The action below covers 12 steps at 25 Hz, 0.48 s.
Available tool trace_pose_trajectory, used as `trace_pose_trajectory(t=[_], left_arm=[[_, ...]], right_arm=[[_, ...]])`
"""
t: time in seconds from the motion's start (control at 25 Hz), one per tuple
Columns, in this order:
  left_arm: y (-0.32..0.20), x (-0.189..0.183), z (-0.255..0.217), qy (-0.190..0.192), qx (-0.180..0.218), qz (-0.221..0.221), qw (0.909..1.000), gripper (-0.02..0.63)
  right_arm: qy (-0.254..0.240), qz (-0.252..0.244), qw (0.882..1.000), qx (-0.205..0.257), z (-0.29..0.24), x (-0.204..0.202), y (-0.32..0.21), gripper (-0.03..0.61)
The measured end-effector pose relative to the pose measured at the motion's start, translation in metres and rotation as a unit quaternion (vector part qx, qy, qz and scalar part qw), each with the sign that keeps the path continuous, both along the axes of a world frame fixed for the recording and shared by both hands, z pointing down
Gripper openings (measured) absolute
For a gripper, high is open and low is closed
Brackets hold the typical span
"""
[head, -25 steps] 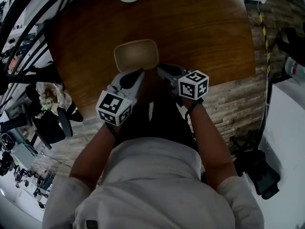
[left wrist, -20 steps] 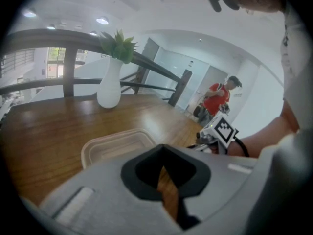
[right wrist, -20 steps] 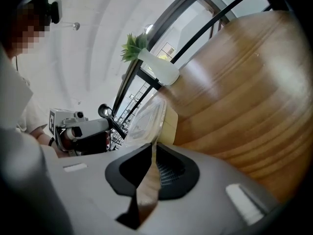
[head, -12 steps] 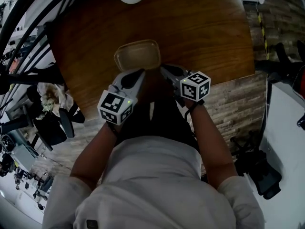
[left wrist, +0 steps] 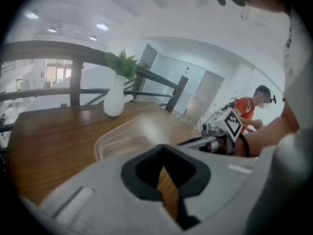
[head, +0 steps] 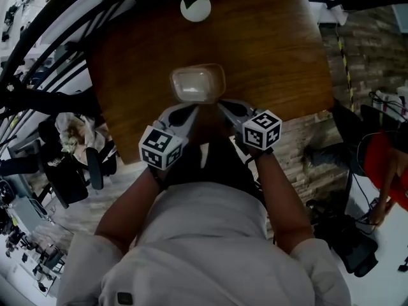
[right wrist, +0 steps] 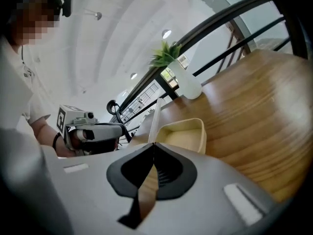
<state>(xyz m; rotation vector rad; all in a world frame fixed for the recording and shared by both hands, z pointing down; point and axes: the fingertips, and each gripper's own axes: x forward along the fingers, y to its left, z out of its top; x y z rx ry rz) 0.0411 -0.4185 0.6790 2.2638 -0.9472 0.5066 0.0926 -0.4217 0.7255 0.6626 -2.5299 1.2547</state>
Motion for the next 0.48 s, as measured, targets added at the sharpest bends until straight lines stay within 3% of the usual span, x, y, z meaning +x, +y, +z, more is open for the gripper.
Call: trace_pose_trajectory(t=[0.24,0.48], left_arm=[[0.009,-0.021,-0.047,0.009,0.034,-0.002,0.9994,0.003],[0.026,-0.072,-0.094,0.021,0.074,-0.004,0.9970,0.003]], right_arm=[[0.004,0.000,0.999,0.037,-0.051,-0.024,0.013,0.008],[0.020,0.009,0.996,0.090,-0.101,-0.072,0.027,0.008]])
